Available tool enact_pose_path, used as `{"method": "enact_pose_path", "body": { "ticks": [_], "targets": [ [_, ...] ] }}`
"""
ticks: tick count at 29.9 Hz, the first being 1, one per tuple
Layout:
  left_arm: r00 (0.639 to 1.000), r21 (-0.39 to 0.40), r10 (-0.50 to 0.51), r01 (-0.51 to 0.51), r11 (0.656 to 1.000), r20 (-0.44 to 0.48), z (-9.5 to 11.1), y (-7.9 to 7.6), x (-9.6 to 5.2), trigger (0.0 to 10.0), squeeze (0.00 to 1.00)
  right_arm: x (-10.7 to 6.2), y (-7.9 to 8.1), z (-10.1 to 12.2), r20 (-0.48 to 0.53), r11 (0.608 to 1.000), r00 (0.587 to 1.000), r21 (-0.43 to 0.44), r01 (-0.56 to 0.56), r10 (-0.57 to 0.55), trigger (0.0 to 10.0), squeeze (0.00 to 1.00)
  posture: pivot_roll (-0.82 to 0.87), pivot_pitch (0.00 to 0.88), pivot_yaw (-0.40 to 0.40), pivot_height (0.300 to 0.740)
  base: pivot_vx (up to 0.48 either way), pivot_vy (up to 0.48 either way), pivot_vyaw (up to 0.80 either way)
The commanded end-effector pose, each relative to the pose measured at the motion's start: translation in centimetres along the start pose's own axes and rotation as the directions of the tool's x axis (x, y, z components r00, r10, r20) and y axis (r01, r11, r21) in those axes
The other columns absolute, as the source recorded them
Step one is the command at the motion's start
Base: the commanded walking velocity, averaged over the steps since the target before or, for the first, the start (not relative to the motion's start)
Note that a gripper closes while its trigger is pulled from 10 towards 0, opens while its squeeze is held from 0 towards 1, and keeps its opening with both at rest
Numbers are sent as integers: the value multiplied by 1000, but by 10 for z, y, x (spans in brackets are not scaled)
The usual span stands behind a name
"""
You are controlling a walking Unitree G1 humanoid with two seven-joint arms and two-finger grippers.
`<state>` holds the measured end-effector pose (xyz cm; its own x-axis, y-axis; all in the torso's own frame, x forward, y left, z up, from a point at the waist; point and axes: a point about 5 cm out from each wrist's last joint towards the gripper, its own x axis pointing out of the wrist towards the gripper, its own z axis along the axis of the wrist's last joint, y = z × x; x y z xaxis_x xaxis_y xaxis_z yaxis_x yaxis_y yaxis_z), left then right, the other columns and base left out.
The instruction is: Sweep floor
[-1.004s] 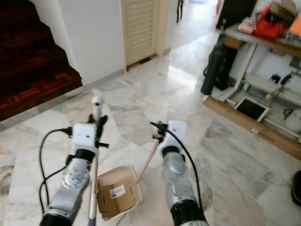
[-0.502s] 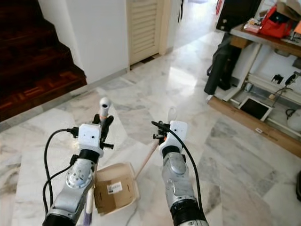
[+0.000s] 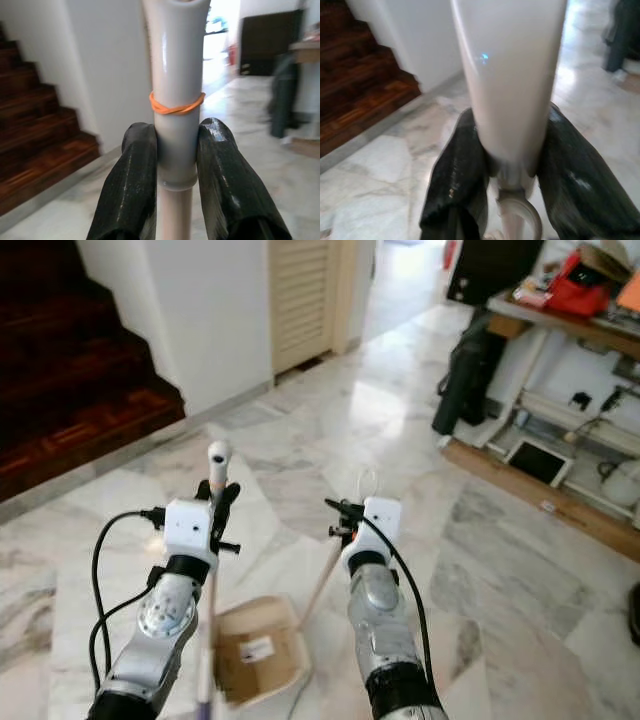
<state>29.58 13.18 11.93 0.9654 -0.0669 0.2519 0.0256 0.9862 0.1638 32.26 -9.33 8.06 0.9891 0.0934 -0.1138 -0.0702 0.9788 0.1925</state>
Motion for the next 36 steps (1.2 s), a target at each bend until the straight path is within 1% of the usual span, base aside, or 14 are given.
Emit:
{"method": "enact_pose_path", "body": {
  "ticks": [1,12,23,27,36],
  "targets": [
    [999,-7,-26,26,1000,46,10,-9,5,10000,0,3,4,10,42,999,999,51,-11,9,10000,0,119,0,-38,740,0,326,0],
    [999,-8,-25,25,1000,49,11,-10,5,10000,0,3,3,8,25,999,1000,36,-9,8,10000,0,121,0,-41,740,0,339,0],
    [998,-9,-27,28,1000,48,11,-11,6,10000,0,4,3,9,22,998,1000,54,-8,7,10000,0,118,0,-44,740,0,341,0],
    [999,-10,-26,27,1000,47,11,-10,6,10000,0,4,4,9,20,998,1000,59,-16,15,10000,0,118,0,-43,740,0,342,-719],
    [998,-10,-30,30,999,47,11,-11,6,10000,0,4,5,10,28,999,999,50,-17,16,10000,0,116,0,-41,740,0,343,0]
  ]
}}
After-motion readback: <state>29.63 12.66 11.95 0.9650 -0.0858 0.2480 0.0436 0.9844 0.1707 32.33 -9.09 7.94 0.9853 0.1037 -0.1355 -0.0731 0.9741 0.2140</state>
